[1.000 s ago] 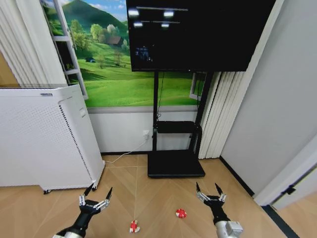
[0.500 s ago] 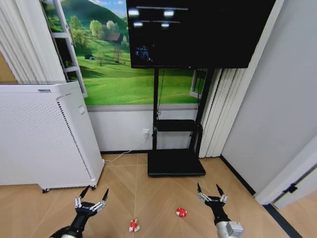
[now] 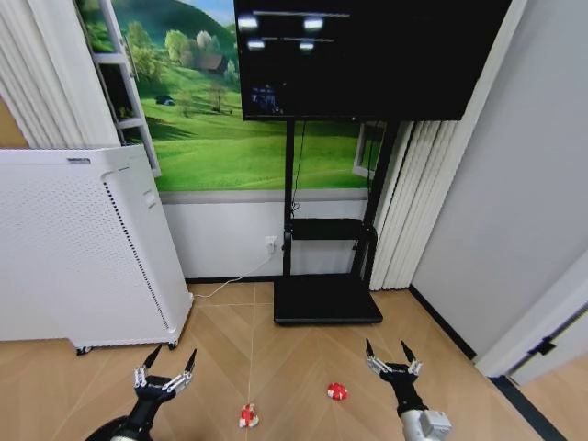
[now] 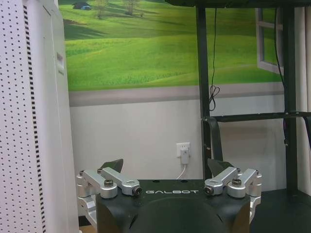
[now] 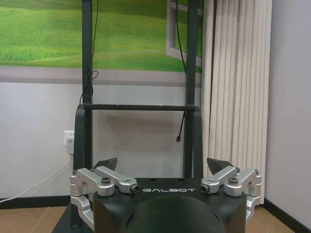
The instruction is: Pick up the trash bin and place the garbage on the floor into it.
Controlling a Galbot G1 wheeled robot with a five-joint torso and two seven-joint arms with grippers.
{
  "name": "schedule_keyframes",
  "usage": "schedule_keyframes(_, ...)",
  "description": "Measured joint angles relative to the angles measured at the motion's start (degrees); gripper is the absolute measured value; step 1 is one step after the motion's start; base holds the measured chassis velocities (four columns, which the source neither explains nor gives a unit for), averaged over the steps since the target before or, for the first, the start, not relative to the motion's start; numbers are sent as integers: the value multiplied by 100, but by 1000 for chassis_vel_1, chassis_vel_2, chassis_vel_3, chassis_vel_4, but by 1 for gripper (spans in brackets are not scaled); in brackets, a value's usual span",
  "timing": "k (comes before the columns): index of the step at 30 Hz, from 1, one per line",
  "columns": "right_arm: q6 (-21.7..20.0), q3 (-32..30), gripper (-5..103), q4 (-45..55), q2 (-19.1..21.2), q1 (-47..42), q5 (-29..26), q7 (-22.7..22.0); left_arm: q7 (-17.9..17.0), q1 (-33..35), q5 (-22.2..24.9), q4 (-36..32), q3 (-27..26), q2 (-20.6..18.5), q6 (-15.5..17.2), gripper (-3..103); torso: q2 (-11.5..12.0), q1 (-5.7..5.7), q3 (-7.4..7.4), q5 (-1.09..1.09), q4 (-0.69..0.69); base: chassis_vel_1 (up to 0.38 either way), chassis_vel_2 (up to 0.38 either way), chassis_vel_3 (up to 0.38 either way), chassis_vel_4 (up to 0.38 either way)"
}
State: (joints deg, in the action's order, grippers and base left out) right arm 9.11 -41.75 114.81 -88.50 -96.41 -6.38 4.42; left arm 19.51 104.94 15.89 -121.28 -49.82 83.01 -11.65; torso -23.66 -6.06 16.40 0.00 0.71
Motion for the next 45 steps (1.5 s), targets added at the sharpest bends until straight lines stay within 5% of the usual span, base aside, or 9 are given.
schedule_keyframes(33, 32, -15, 100, -28, 3, 7, 3, 8, 13, 250, 76, 99, -81, 163, -229, 98, 771, 255, -516, 0, 0, 0, 0, 0, 0)
schedule_keyframes(45, 50, -22, 100, -57, 16, 37, 6, 10, -542, 278, 128, 101, -100, 149, -152, 99, 978, 312, -665, -1, 0, 0, 0, 0, 0)
